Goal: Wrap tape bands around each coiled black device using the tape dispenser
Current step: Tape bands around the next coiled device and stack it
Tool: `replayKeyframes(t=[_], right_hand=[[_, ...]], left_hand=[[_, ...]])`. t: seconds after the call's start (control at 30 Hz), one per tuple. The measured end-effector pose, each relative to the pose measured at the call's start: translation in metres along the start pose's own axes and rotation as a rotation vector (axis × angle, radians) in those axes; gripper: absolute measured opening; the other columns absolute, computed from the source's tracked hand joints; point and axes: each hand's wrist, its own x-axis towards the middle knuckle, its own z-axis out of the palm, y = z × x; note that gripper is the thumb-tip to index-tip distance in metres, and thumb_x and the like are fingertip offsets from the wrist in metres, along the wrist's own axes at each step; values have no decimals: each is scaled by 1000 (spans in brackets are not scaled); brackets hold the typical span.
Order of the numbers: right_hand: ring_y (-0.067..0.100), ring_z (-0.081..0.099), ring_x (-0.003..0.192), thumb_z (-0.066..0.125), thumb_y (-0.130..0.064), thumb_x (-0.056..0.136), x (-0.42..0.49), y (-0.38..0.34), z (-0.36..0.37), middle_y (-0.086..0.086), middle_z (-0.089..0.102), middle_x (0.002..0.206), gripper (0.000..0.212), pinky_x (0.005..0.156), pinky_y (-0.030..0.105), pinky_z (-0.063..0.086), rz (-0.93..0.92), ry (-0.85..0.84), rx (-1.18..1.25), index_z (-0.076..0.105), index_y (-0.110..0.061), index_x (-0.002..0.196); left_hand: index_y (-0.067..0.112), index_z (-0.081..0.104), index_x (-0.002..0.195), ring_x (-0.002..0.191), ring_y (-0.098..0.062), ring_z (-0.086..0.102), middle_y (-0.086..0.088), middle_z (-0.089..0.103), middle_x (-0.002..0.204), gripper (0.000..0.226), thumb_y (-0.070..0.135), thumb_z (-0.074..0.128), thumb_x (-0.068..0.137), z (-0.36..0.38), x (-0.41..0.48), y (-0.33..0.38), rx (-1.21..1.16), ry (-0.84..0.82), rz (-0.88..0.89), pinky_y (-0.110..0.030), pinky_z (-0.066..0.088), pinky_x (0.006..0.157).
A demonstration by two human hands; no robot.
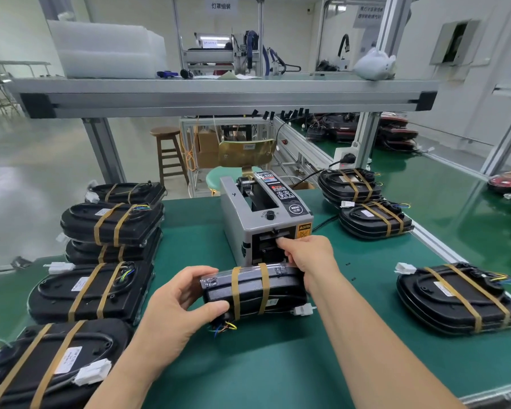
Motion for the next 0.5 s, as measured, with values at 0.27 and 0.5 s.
replayKeyframes(t=[0.27, 0.5], right_hand=[[17, 49, 57, 76, -14, 78, -8, 0, 2, 3, 56, 63, 22, 52, 25, 37, 68, 49, 94, 60, -9, 64], [23, 66, 99, 81, -17, 79, -48, -4, -11, 4, 70, 104, 7, 86, 36, 53, -107, -12, 292, 75, -15, 76]], left_hand=[[18, 68, 108, 104, -13, 68, 2, 74, 106, 47, -7, 81, 70, -2, -5, 0, -3, 21, 1, -14, 48, 93], [38, 69, 102, 96, -15, 70, 4, 75, 102, 45, 22, 81, 63, 21, -3, 8, -5, 120, 56, -20, 53, 90]])
